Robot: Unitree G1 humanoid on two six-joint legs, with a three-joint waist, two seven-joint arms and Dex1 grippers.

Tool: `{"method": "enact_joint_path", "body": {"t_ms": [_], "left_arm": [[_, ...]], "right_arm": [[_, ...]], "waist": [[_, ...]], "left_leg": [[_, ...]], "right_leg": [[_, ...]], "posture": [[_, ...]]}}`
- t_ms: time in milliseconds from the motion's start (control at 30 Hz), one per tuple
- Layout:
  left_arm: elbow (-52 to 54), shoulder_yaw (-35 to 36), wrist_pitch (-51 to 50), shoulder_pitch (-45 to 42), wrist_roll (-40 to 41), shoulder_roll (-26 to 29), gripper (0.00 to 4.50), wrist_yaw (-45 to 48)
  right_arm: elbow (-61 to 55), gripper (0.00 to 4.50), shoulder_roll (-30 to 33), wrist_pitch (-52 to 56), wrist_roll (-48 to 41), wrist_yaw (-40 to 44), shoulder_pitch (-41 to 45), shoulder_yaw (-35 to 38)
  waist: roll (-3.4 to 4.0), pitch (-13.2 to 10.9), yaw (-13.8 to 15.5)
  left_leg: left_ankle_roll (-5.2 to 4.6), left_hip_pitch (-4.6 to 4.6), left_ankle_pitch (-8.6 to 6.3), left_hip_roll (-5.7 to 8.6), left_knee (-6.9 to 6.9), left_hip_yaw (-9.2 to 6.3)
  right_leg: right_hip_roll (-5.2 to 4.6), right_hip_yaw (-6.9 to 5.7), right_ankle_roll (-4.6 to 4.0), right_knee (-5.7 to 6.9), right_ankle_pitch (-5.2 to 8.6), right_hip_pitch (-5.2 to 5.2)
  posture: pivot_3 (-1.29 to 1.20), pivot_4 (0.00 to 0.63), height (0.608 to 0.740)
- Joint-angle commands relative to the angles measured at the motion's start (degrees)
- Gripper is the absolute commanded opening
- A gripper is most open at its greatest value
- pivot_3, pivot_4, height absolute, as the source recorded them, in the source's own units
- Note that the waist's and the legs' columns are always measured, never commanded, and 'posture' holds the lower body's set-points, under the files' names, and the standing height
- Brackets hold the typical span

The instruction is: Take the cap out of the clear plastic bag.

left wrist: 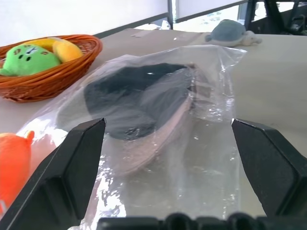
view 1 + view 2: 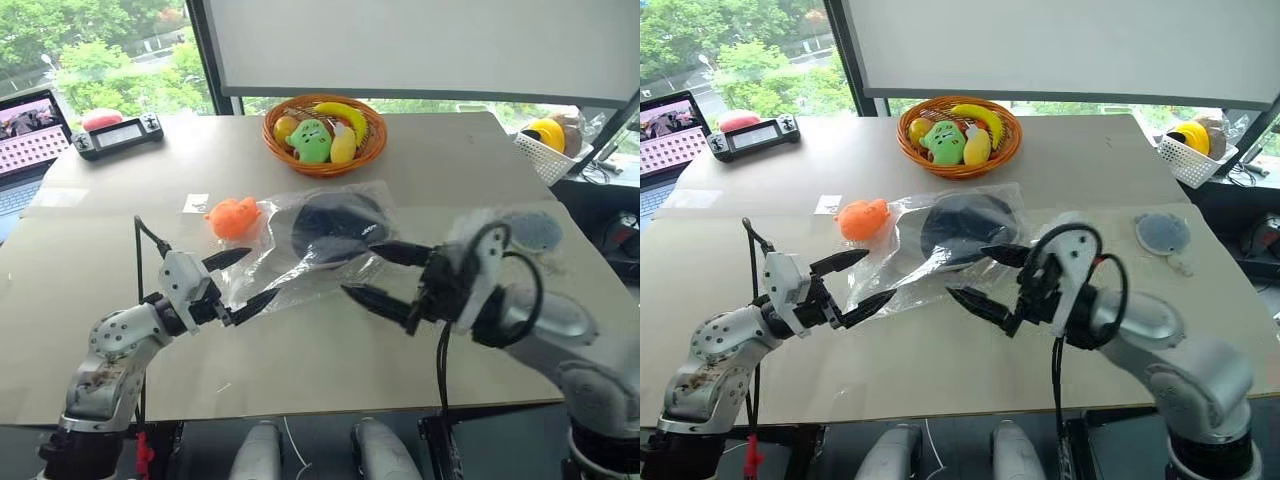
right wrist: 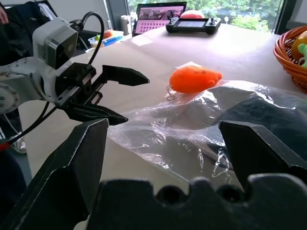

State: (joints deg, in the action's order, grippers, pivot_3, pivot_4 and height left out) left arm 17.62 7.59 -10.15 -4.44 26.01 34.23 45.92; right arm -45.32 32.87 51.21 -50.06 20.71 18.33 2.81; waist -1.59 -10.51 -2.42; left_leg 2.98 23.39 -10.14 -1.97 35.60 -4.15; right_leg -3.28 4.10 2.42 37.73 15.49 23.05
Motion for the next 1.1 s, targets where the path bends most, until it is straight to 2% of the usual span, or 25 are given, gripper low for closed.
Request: {"method": "enact_joint_path", "body": {"t_ms": [33,367,500,567,733,1100], "left_arm": [[-1.89,2.49,0.12,-2.46,-0.72,0.65,4.50,-1.71],[-17.67,4.55,4.37,-10.69,-3.48,2.40,4.50,0.19],[-25.07,4.56,3.48,-16.03,-4.16,2.03,4.50,-0.60],[-31.96,3.62,3.26,-21.00,-7.39,1.95,4.50,-3.96],[-43.26,1.43,0.59,-32.16,-10.66,0.10,4.50,-7.23],[-64.31,-2.06,-6.89,-43.50,-14.76,-5.00,4.50,-8.85]], "right_arm": [[-1.26,4.44,-0.96,-3.19,3.40,-1.13,0.68,-1.60],[-0.61,4.44,-2.86,-6.37,7.78,-0.58,-0.81,-3.79],[0.04,4.44,-3.21,-7.01,9.05,-0.51,-1.11,-3.90],[0.24,4.44,-3.37,-7.12,9.62,-0.37,-1.30,-4.06],[-0.12,4.44,-3.80,-6.92,10.53,-0.25,-1.56,-4.84],[-1.28,4.44,-3.67,-6.24,11.61,-0.48,-1.03,-4.58]], "waist": [[0.00,0.00,0.17],[0.00,0.00,0.10],[-0.03,-0.01,0.09],[-0.06,-0.01,0.21],[-0.20,0.01,0.35],[-0.23,0.00,-0.19]], "left_leg": [[0.00,0.01,0.00,0.00,0.01,0.00],[0.00,0.04,0.00,0.00,0.03,-0.05],[0.00,0.05,0.00,0.00,0.04,-0.07],[0.00,0.06,0.00,0.02,0.07,-0.07],[0.00,0.21,0.00,0.05,0.20,-0.16],[-0.01,0.30,-0.01,0.09,0.23,-0.18]], "right_leg": [[0.00,-0.01,0.00,0.00,0.00,0.00],[0.00,-0.05,0.00,0.02,0.00,0.01],[0.02,-0.07,0.00,0.07,0.00,0.04],[0.00,-0.07,0.00,0.07,0.00,0.02],[0.00,-0.15,0.02,0.15,-0.01,0.07],[-0.01,-0.16,-0.12,0.21,-0.09,0.14]], "posture": [[0.00,0.150,0.735],[0.00,0.150,0.735],[0.00,0.150,0.735],[0.00,0.150,0.735],[0.00,0.150,0.735],[0.00,0.150,0.735]]}}
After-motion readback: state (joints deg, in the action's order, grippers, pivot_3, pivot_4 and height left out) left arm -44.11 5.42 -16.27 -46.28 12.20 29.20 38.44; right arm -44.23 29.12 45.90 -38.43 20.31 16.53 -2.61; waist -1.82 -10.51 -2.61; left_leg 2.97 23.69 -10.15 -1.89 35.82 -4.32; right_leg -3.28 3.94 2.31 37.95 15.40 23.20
